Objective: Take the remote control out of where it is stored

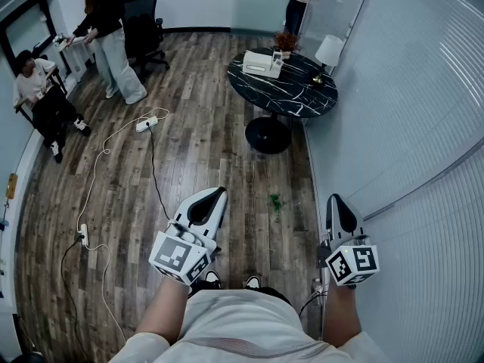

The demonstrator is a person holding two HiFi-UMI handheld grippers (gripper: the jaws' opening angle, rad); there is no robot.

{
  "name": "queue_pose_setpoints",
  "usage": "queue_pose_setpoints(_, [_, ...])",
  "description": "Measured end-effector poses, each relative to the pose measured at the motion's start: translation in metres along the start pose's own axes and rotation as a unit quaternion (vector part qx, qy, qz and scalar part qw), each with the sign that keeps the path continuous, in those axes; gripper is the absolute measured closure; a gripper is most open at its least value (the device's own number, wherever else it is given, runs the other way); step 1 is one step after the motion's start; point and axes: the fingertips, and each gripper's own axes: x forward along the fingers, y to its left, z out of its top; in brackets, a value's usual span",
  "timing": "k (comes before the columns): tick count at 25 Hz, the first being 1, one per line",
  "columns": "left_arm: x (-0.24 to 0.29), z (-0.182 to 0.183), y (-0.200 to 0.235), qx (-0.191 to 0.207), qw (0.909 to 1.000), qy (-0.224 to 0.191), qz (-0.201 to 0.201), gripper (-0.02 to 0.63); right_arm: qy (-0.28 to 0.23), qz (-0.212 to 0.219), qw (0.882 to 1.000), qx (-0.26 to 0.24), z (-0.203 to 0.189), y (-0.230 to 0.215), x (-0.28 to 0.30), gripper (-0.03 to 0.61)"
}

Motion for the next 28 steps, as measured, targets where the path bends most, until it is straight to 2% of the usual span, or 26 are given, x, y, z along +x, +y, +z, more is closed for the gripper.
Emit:
queue_pose_setpoints(17, [0.0,-0.002,0.016,0.018,0.9998,0.01,-0.007,0.604,0.0,-0.004,1.0,0.001,-0.006,0.016,0.012,0.566])
queue_pose_setpoints(21, [-0.001,-0.003,0.025,0.02,0.9997,0.014,-0.01,0.604,-0.021,0.011,1.0,0.016,-0.002,0.026,0.019,0.566])
queue_pose_setpoints(24, [-0.001,-0.002,0.032,0.022,0.9995,0.013,-0.018,0.604,-0.015,0.006,1.0,0.021,-0.004,0.03,0.027,0.566])
queue_pose_setpoints(28, [-0.006,-0.005,0.045,0.001,0.9993,0.011,-0.035,0.604,-0.013,-0.01,0.999,0.031,-0.007,0.035,0.037,0.566])
